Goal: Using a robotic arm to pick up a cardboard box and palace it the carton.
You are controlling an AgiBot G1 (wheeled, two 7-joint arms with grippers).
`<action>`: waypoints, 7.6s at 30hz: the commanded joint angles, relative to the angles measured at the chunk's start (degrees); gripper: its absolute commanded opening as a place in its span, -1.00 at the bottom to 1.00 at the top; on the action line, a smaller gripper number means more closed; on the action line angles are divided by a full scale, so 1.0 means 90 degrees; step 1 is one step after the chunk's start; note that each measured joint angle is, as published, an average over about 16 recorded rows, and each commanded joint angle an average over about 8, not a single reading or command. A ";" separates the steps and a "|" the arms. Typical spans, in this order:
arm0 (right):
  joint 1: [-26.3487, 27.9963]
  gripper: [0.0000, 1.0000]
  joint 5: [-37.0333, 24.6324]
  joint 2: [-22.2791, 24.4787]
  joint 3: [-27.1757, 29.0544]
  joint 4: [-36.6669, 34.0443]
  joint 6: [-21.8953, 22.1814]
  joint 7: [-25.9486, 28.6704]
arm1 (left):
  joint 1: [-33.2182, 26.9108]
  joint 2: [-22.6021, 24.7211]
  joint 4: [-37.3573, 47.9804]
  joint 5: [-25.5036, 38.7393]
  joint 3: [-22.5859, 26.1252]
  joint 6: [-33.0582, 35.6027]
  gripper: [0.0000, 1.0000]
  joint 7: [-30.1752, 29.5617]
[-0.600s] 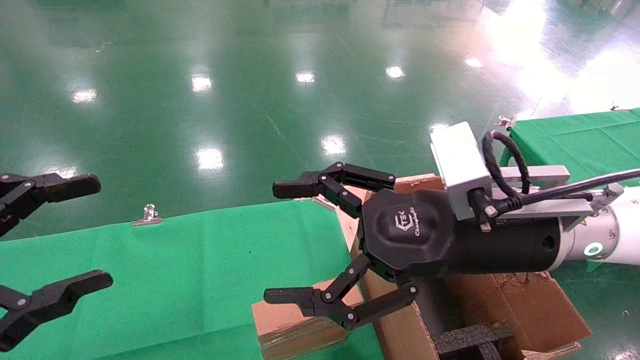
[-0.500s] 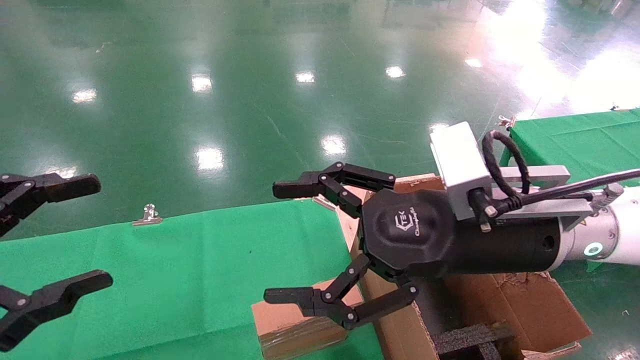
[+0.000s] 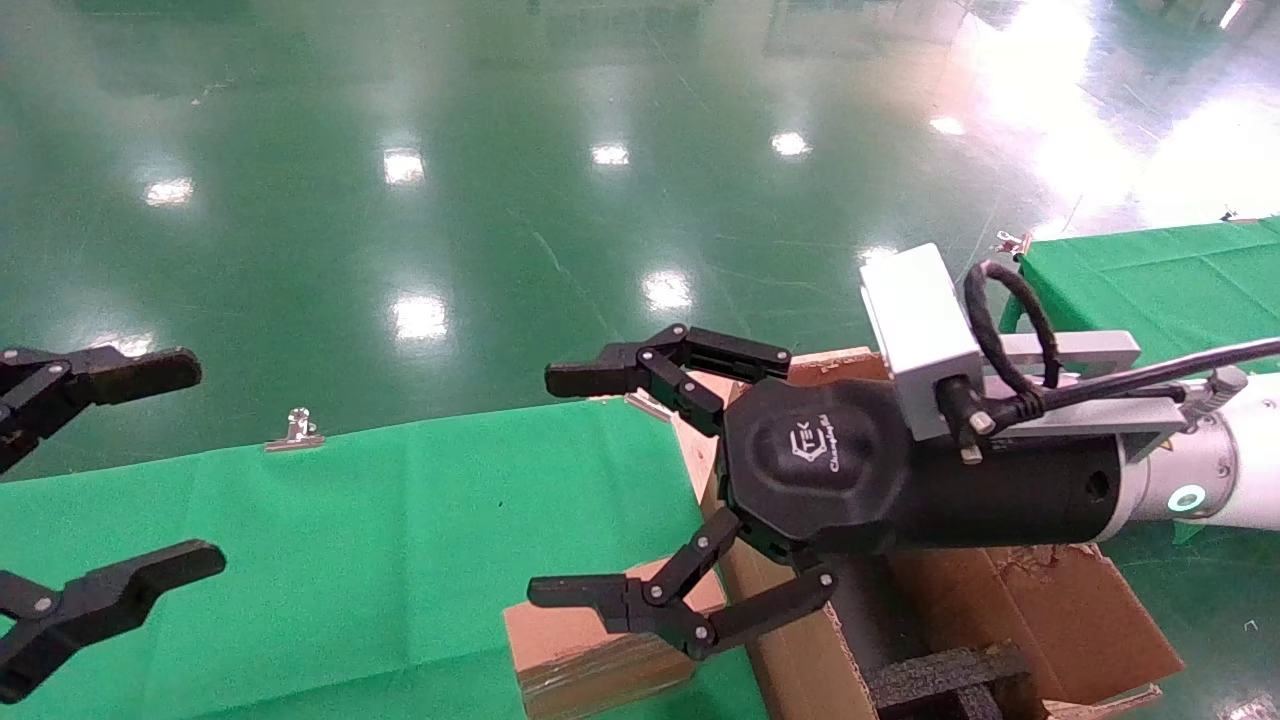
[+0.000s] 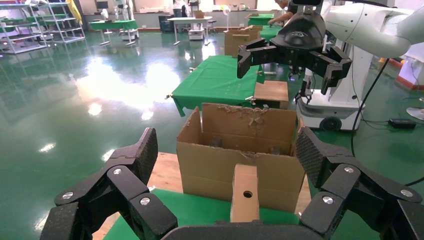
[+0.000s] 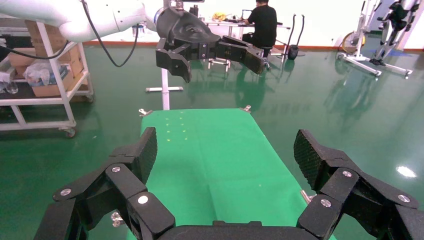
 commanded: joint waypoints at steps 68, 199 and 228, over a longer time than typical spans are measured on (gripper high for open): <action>0.2918 -1.00 -0.5974 -0.1854 -0.3803 0.0343 -0.0282 0.0605 | 0.0001 0.0000 0.0001 -0.0001 0.0000 0.0000 1.00 0.0000; 0.7078 -1.00 -0.3108 0.1889 -0.9025 -0.2985 0.1307 0.3468 | 0.0004 -0.0002 0.0004 -0.0003 -0.0001 -0.0004 1.00 0.0001; 0.6391 -1.00 -0.3350 0.1815 -0.9420 -0.2860 0.2286 0.5184 | 0.0006 -0.0002 0.0005 -0.0003 -0.0001 -0.0006 1.00 0.0001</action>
